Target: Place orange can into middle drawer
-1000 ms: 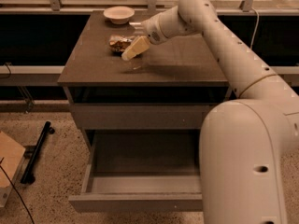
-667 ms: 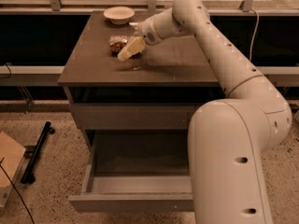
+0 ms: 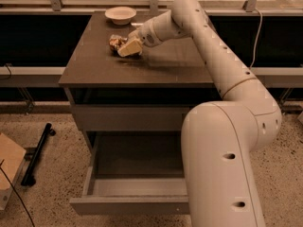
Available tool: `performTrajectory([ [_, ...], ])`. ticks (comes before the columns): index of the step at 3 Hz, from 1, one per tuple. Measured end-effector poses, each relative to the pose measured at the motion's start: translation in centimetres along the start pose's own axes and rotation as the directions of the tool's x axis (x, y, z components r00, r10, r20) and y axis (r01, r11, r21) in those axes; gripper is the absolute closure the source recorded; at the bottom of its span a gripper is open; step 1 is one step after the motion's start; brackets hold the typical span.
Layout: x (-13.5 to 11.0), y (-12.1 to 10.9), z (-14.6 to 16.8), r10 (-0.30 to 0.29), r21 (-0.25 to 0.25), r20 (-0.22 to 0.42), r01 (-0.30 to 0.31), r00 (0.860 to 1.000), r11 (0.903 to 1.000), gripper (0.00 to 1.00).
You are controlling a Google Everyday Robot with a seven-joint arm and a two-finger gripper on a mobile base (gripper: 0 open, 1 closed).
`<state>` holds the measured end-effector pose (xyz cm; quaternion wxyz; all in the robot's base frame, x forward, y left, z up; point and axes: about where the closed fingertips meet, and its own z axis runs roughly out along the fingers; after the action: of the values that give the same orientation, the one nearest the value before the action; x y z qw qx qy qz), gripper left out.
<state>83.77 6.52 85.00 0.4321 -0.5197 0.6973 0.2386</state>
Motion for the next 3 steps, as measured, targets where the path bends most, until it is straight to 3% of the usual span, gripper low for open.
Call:
performTrajectory([
  [2, -0.9, 0.7, -0.1, -0.031, -0.012, -0.004, 0.030, 1.000, 0.9995, 0.94],
  [3, -2.2, 1.8, -1.5, -0.067, -0.026, 0.001, 0.067, 0.998, 0.9974, 1.00],
])
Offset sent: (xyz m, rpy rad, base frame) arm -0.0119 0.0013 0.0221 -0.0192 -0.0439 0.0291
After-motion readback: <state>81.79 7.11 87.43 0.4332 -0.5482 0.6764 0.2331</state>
